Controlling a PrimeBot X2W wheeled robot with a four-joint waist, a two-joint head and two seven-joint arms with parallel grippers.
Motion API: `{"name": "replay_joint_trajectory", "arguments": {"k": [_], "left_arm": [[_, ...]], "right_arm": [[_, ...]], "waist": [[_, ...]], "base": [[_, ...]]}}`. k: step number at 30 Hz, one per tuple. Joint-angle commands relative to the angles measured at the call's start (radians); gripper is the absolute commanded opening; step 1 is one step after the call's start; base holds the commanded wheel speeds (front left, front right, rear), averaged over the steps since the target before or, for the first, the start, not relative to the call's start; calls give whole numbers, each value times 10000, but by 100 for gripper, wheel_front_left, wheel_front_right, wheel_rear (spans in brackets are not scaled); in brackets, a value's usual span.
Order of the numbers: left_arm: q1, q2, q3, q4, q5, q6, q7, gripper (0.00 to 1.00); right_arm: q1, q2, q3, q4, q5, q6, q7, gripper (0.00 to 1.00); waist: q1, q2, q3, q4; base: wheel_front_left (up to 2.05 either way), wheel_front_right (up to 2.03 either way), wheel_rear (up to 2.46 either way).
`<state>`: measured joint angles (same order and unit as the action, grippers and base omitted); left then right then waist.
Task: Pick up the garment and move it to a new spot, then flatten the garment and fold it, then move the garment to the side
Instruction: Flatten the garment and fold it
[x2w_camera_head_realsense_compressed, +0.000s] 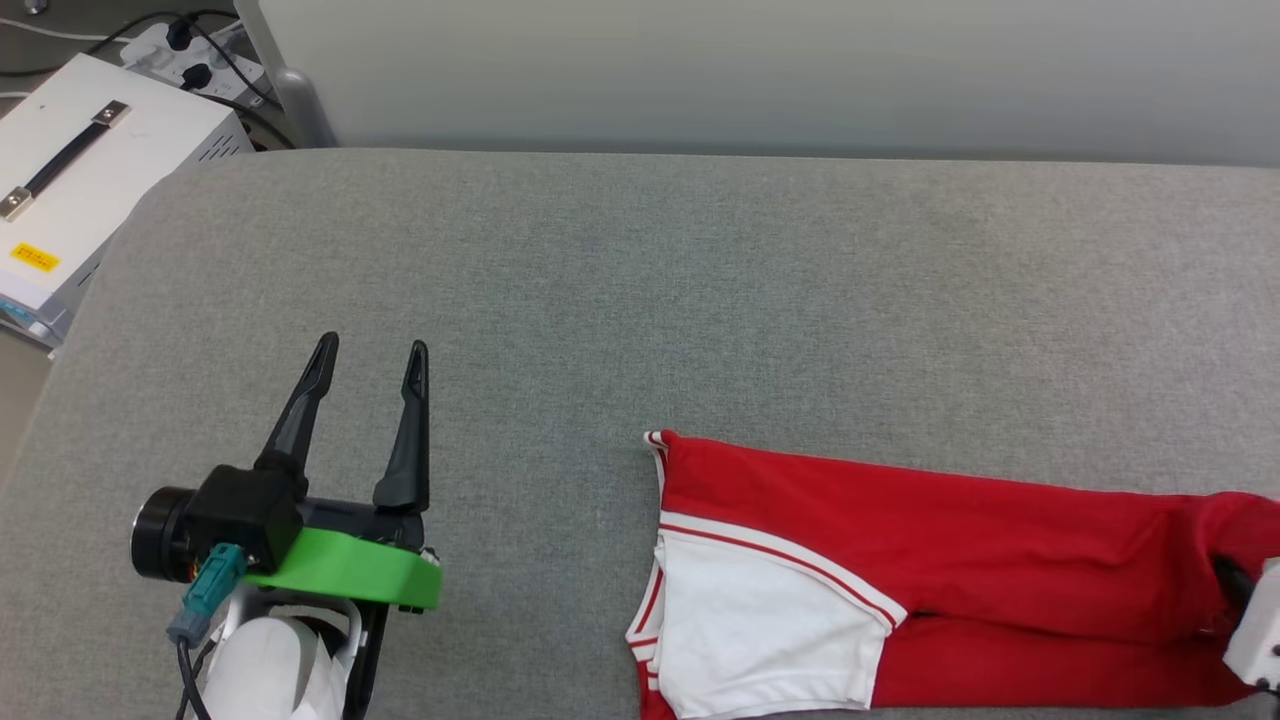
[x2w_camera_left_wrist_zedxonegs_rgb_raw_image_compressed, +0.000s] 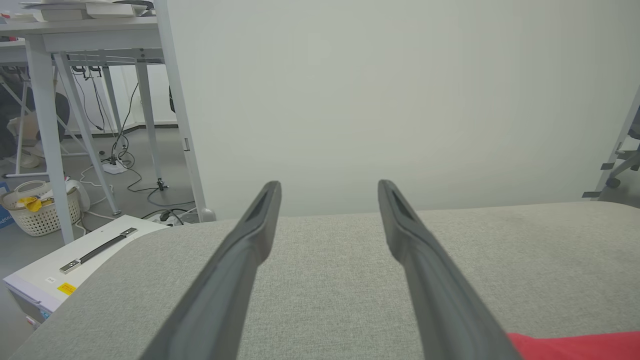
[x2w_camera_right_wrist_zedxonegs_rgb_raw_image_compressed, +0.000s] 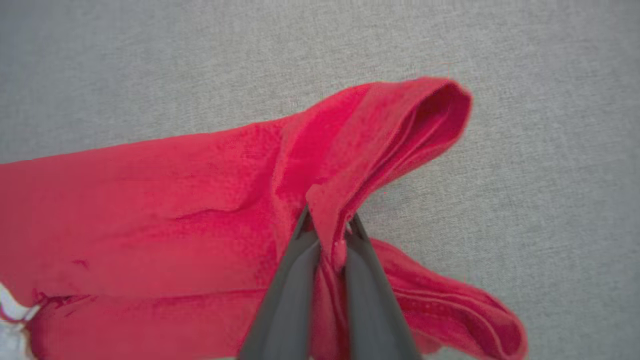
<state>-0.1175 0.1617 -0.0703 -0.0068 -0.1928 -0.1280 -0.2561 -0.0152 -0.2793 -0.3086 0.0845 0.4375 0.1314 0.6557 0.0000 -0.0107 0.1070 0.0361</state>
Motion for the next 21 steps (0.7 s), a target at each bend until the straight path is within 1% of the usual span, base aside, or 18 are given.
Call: {"name": "replay_joint_trajectory", "arguments": {"k": [1,6,8,12,17,21], "left_arm": [[222,91,8,26,-88,-26,-57,100],[278,88,10,39,-109,-26,-57,100],[312,96,37,35,-121,-26,-57,100],[376,98,58,51,-138,-26,-57,100],[430,90,77,61,-152,-26,-57,100],[446,89,33,85,-162,-26,-57,100]], "right_arm": [[205,183,196,-292,167,-7,187,0],[440,913,702,-1296,363,-7,848,0],[529,1418,1090,-1845,417,-7,1326,0],[518,1957,1592,-2433,742,-7,1768,0],[214,2264,2080,-2563,1194,-7,1861,0],[-49,2285,2840,-2009,2144,-7,1383,0]], "waist": [[0,107,-98,-45],[0,107,-240,-14],[0,107,-303,50],[0,107,-396,175],[0,107,-467,320],[0,107,-491,455]], "base": [[0,0,0],[0,0,0],[0,0,0],[0,0,0],[0,0,0],[0,0,0]]}}
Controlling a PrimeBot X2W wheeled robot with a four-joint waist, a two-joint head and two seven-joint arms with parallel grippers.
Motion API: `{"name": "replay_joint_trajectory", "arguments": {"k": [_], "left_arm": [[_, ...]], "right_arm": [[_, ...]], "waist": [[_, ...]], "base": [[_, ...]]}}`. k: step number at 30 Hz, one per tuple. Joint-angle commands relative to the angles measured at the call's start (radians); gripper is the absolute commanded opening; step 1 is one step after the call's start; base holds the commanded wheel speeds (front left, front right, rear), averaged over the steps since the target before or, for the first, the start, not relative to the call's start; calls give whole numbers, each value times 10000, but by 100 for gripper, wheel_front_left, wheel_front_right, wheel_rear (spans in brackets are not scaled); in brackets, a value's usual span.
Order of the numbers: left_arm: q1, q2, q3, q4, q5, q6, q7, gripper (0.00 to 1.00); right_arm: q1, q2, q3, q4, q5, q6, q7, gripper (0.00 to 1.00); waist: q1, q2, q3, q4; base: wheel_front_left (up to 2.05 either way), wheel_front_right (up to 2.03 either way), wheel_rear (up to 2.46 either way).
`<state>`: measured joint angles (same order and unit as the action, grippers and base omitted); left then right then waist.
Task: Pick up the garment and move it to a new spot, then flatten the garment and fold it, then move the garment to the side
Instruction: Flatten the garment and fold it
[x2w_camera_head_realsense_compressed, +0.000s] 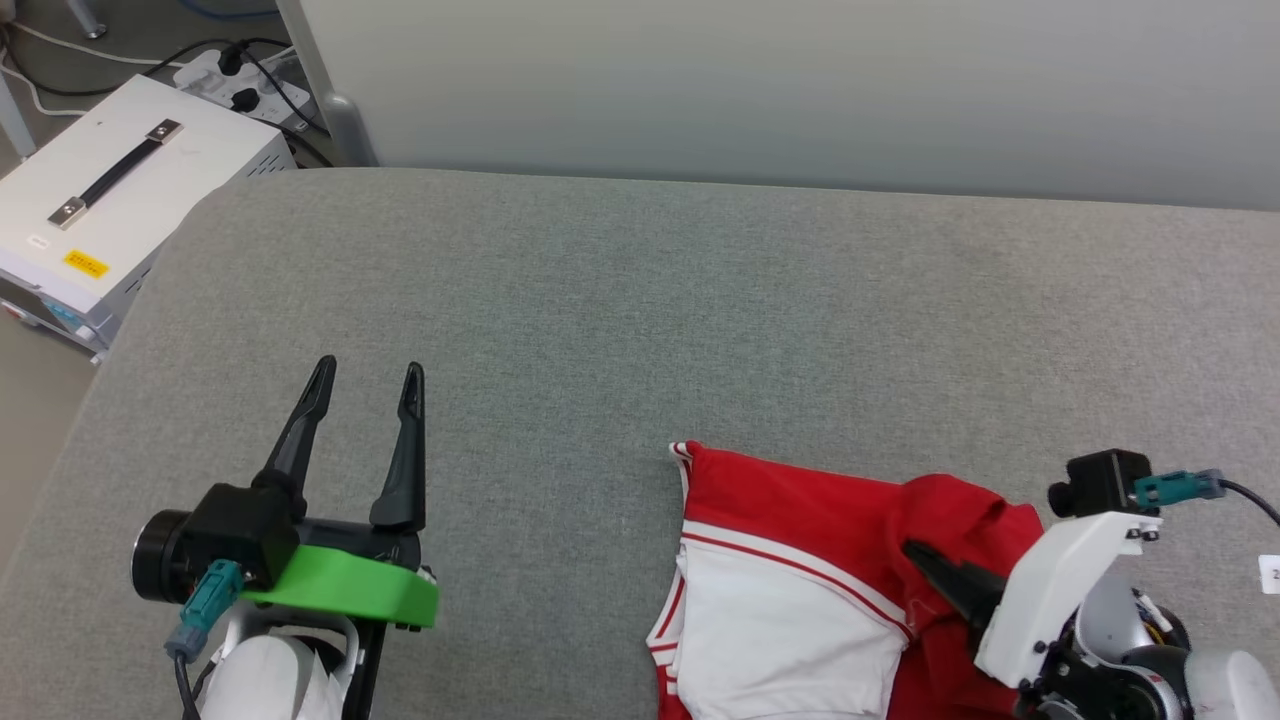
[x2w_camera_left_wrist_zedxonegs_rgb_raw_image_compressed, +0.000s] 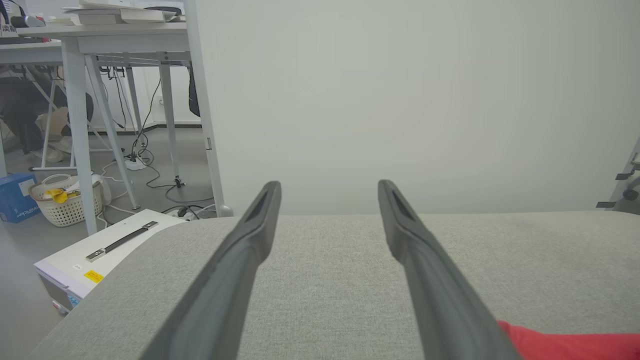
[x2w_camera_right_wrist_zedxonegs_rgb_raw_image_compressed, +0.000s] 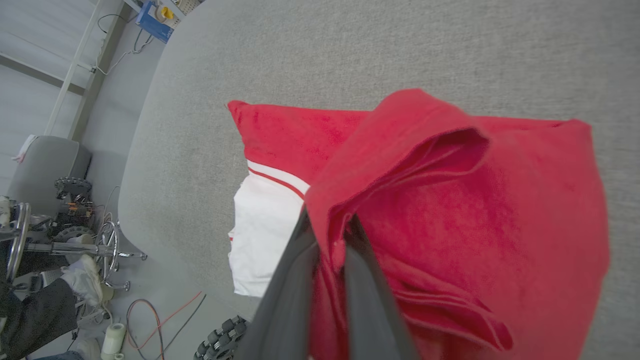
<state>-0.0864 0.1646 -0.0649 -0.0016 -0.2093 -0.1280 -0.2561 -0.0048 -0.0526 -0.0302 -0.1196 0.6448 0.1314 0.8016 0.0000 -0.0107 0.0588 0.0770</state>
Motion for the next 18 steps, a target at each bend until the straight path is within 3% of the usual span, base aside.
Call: {"name": "replay_joint_trajectory", "arguments": {"k": [1,9,16,17,18], "left_arm": [[133,61,-42,38,0,-26,-57,100],[88,25,-193,38,8,-27,-57,100],[66,-11,-213,87,10,-27,-57,100],[62,-19,-225,88,16,-27,-57,100],[62,-25,-226,92,20,-27,-57,100]], "right_arm": [[-246,19,299,243,240,-7,-248,0],[-1255,22,2096,2397,1060,-7,-2024,0],[-1997,23,2976,3926,1654,-7,-2754,0],[-2097,23,3086,4117,1630,-7,-2881,85],[-2159,23,3177,4255,1668,-7,-2961,100]], "waist": [[0,107,-11,92],[0,107,130,454],[0,107,177,625],[0,107,174,646],[0,107,169,660]], "base": [[0,0,0],[0,0,0],[0,0,0],[0,0,0],[0,0,0]]}}
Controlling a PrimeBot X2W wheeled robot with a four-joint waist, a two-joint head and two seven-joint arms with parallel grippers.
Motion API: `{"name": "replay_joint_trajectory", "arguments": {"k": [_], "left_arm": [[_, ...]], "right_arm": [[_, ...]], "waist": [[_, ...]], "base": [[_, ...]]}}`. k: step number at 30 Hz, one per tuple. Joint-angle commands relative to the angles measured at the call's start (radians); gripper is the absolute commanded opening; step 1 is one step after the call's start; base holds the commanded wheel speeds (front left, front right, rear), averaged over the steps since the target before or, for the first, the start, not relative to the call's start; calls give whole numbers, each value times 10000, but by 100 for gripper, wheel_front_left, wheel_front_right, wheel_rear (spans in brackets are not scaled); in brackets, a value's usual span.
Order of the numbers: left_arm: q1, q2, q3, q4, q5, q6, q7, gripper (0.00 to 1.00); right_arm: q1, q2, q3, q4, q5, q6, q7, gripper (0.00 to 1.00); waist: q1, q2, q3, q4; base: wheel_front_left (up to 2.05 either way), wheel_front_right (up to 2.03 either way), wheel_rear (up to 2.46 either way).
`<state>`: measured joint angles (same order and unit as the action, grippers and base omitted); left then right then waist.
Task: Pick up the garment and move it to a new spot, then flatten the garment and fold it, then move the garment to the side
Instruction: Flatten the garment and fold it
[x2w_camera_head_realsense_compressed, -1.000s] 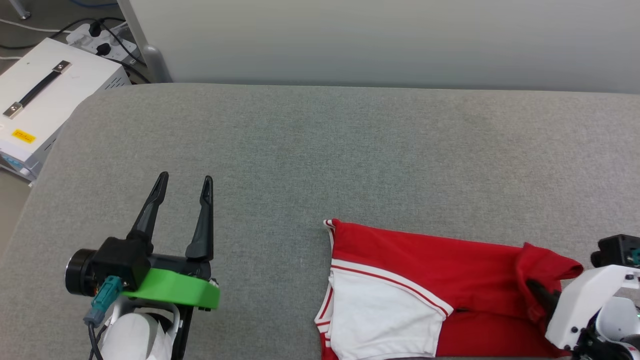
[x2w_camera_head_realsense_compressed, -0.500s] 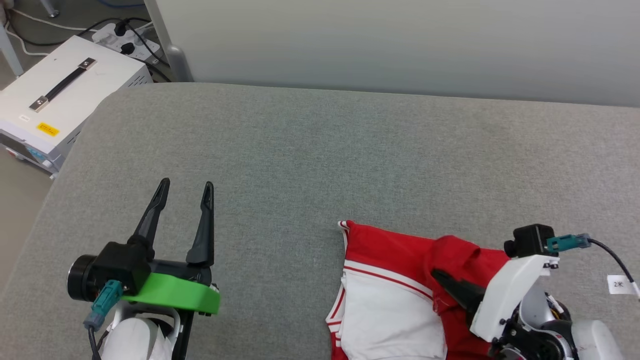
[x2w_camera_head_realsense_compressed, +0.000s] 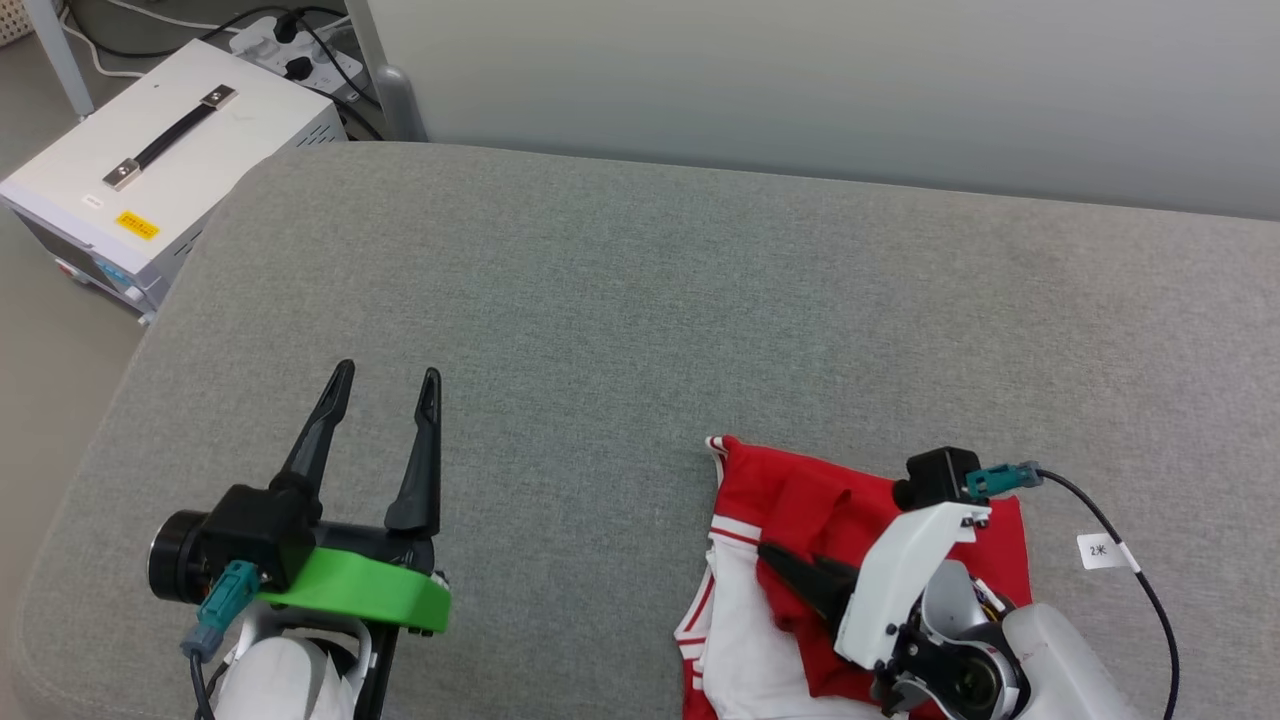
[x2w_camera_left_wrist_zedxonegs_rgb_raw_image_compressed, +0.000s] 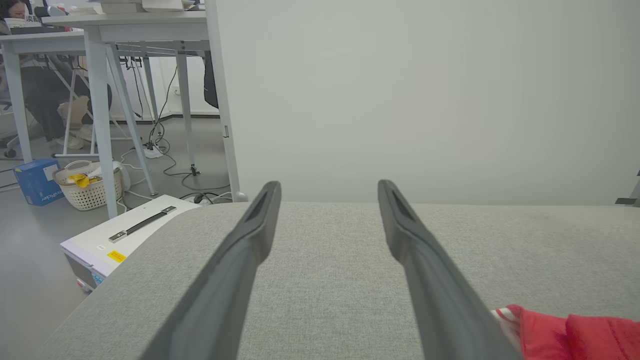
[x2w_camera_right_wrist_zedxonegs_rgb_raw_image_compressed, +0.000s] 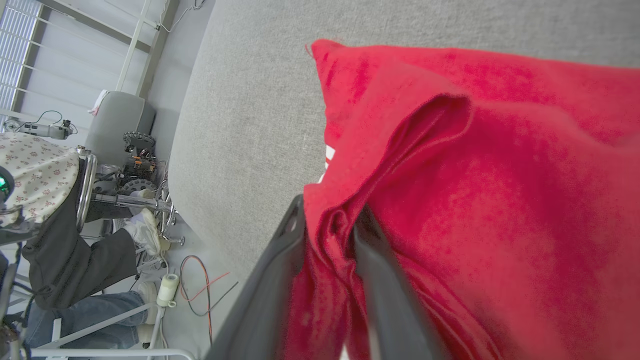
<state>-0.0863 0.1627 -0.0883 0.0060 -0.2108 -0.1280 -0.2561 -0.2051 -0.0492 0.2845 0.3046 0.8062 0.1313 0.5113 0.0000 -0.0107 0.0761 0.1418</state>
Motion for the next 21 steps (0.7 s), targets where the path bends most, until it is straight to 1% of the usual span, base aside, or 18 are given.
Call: {"name": "replay_joint_trajectory", "arguments": {"k": [1,7,9,12,14,17,19,21], "left_arm": [[59,-12,11,24,36,-27,-57,100],[130,-19,102,39,65,-27,-57,100],[164,-32,122,17,72,-27,-57,100],[207,-36,129,4,79,-27,-57,100],[227,-31,116,-8,70,-27,-57,100],[251,-34,117,-39,62,-27,-57,100],[253,-37,96,-47,62,-27,-57,100],[234,-46,73,-58,58,-27,-57,100]], "right_arm": [[-240,-11,244,82,154,-6,-120,100],[-435,-11,1514,-378,1514,-6,-253,100],[-499,-11,1719,-546,1606,-6,-317,100],[-580,-11,1755,-780,1592,-6,-408,100],[-740,-11,1543,-1007,904,-6,-548,100],[-1019,-44,1140,-1368,-622,-6,-761,100],[-1167,-214,866,-1638,-1543,-6,-931,100],[-1354,-612,668,-1930,-2508,-6,-1232,100]], "waist": [[0,107,-10,27],[0,107,-148,-36],[0,107,-219,-105],[0,107,-290,-208],[0,107,-325,-329],[0,107,-291,-495],[0,107,-264,-604],[0,107,-225,-714]], "base": [[0,0,0],[0,0,0],[0,0,0],[0,0,0],[0,0,0],[0,0,0],[0,0,0],[0,0,0]]}}
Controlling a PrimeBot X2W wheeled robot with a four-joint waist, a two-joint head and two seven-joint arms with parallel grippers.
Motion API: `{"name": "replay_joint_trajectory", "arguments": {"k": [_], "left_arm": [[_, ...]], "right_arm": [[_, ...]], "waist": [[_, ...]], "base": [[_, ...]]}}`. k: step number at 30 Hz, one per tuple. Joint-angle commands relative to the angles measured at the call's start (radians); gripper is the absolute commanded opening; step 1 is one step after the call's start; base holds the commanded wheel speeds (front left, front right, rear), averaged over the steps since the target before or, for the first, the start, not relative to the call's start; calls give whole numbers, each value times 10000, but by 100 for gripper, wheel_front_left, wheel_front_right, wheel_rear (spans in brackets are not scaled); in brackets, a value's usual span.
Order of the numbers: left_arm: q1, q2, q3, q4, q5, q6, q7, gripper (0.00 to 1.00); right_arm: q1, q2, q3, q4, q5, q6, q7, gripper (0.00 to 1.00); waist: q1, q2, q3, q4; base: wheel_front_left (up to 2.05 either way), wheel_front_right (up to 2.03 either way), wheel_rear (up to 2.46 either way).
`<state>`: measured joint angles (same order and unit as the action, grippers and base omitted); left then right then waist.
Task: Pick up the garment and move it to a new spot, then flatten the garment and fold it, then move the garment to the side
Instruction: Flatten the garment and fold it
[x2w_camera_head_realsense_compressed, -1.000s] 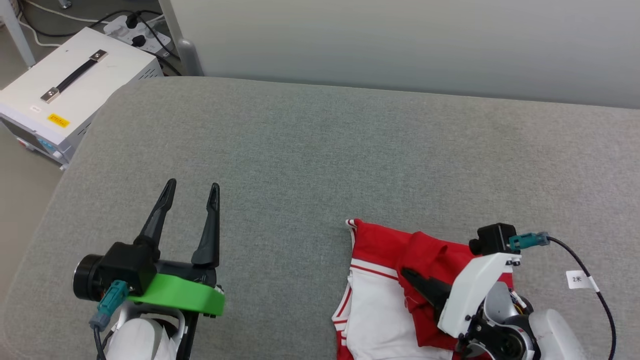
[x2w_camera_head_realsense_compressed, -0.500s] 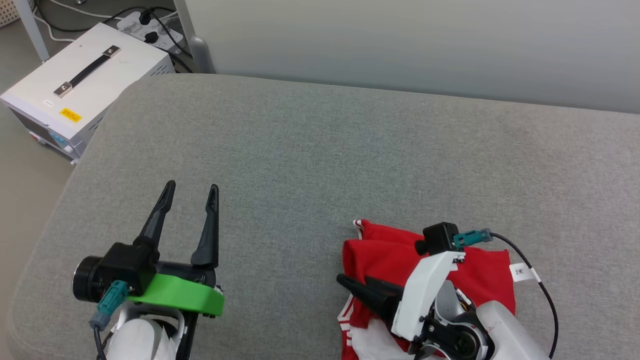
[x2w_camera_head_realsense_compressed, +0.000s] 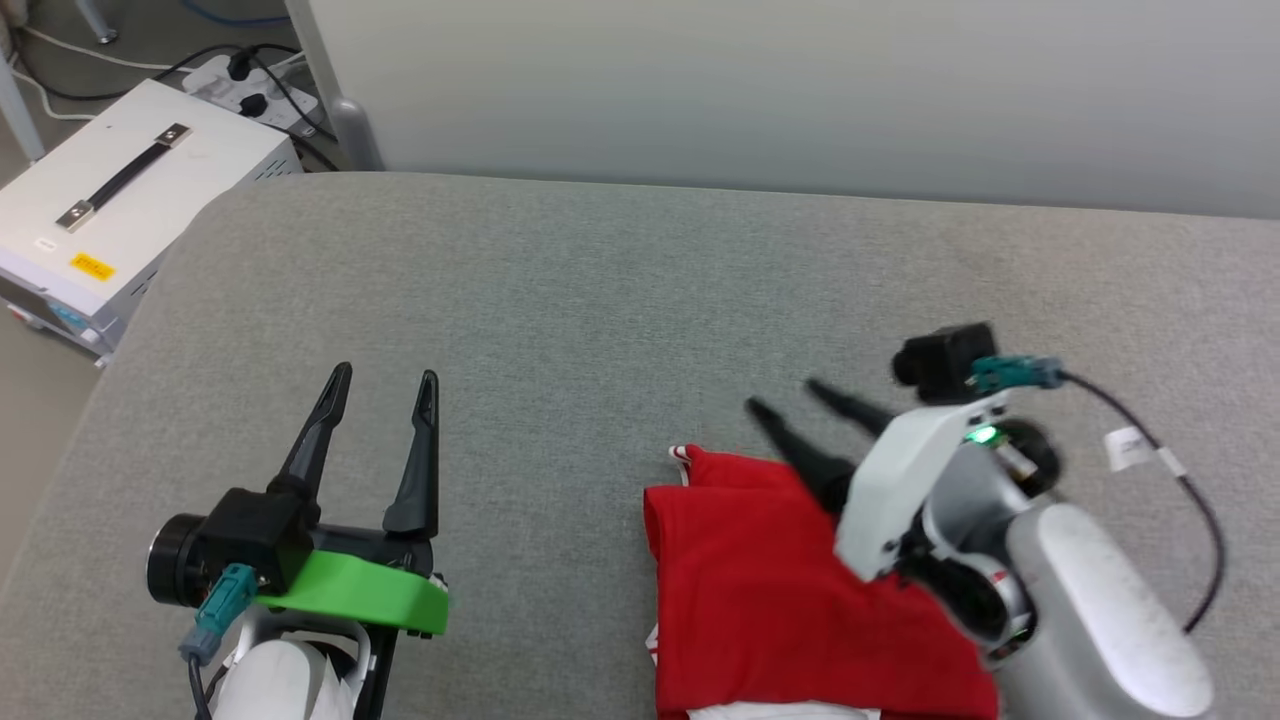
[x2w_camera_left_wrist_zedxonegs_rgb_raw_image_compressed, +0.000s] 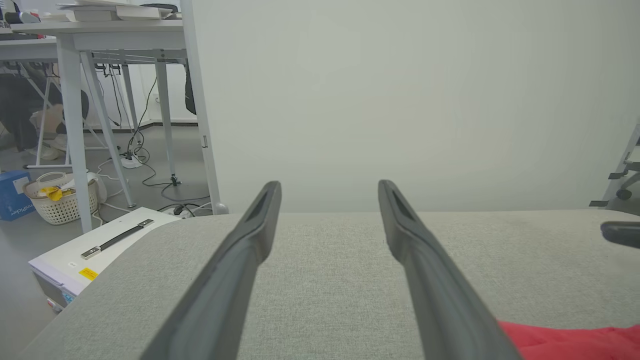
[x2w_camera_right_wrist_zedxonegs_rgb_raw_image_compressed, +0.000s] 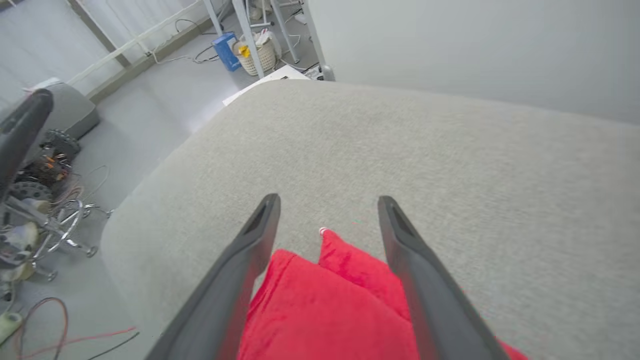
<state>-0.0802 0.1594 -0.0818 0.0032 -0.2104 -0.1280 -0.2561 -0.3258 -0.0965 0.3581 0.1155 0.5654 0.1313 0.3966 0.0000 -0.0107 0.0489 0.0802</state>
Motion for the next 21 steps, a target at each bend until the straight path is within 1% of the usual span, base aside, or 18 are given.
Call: {"name": "replay_joint_trajectory", "arguments": {"k": [1,4,7,10,15,18,21], "left_arm": [[125,-31,-31,-36,49,-27,-57,100],[89,-47,-97,-37,60,-27,-57,100],[63,-88,-121,-54,75,-27,-57,100],[56,-102,-196,-43,72,-27,-57,100],[143,-205,-161,-63,-178,-27,-57,100],[275,-241,-100,-59,-246,-27,-57,100],[363,-282,-59,-78,-347,-27,-57,100]], "right_arm": [[-345,-878,-314,-322,-1332,-6,-710,100],[-386,-1432,-654,-438,-2097,-6,-1325,100],[-317,-1935,-1229,-481,-2833,-6,-2018,100],[-80,-2201,-1802,-552,-3242,-6,-2601,100],[833,-2256,-3084,-1055,-3424,-6,-3633,100],[1538,-2107,-3768,-1491,-3557,-6,-4168,100],[2140,-1893,-4163,-1838,-3762,-6,-4642,100]], "waist": [[0,107,102,-270],[0,107,137,-401],[0,107,176,-535],[0,107,197,-599],[0,107,207,-642],[0,107,211,-648],[0,107,206,-651]], "base": [[0,0,0],[0,0,0],[0,0,0],[0,0,0],[0,0,0],[0,0,0],[0,0,0]]}}
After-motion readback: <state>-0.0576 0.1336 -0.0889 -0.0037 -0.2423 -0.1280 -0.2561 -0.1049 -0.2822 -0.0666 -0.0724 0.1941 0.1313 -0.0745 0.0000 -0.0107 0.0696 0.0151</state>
